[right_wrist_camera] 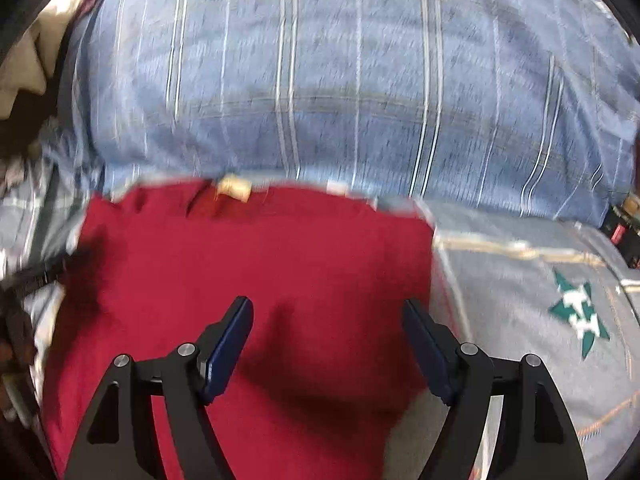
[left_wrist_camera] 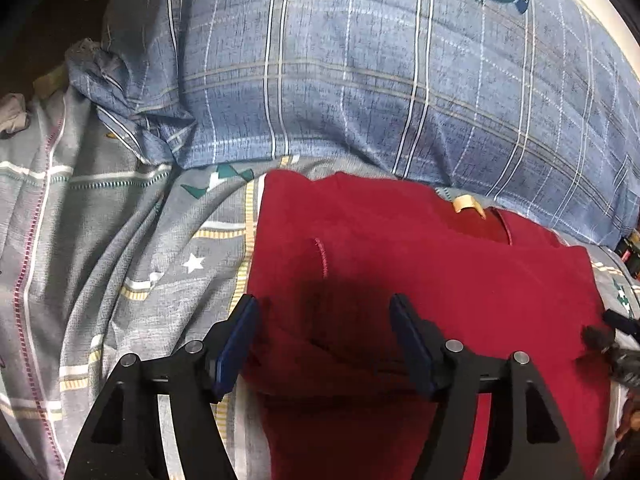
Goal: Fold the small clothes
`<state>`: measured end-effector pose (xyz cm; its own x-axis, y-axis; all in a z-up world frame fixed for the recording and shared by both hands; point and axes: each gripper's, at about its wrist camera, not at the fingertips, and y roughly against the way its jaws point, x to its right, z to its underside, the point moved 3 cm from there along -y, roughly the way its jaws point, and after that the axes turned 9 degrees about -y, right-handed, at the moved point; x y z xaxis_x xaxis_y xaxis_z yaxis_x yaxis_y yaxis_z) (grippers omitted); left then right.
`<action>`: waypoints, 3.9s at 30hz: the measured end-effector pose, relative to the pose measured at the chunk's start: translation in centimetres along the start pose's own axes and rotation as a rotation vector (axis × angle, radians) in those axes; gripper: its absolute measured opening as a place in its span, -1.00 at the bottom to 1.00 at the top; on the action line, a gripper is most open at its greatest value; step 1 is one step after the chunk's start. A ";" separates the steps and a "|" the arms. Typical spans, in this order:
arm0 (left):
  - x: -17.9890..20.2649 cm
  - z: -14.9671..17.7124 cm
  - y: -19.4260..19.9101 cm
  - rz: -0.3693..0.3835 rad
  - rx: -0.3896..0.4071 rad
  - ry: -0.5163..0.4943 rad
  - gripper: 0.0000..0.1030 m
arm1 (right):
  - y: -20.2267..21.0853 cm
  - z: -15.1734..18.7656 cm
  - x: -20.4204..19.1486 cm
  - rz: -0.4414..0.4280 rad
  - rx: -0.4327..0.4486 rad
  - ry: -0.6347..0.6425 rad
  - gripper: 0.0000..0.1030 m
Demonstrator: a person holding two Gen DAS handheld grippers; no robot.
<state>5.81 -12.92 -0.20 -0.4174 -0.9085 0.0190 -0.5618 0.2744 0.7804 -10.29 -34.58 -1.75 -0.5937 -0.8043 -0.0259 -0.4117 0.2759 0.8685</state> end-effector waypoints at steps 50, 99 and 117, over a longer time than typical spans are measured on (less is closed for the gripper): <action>-0.2 -0.1 -2.0 -0.086 -0.048 -0.017 0.40 | -0.9 0.1 -1.6 0.017 -0.024 0.041 0.61; 0.7 12.3 12.9 -0.057 -0.018 -0.076 0.41 | 11.1 9.9 1.1 -0.196 0.051 -0.172 0.74; 1.5 16.3 15.4 -0.074 -0.014 -0.071 0.41 | 10.0 16.3 0.0 -0.181 -0.027 -0.147 0.74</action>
<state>-15.13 -4.97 1.67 -0.4254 -0.9012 -0.0827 -0.5830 0.2029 0.7867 -25.67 -23.22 -1.16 -0.6072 -0.7533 -0.2528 -0.5034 0.1185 0.8559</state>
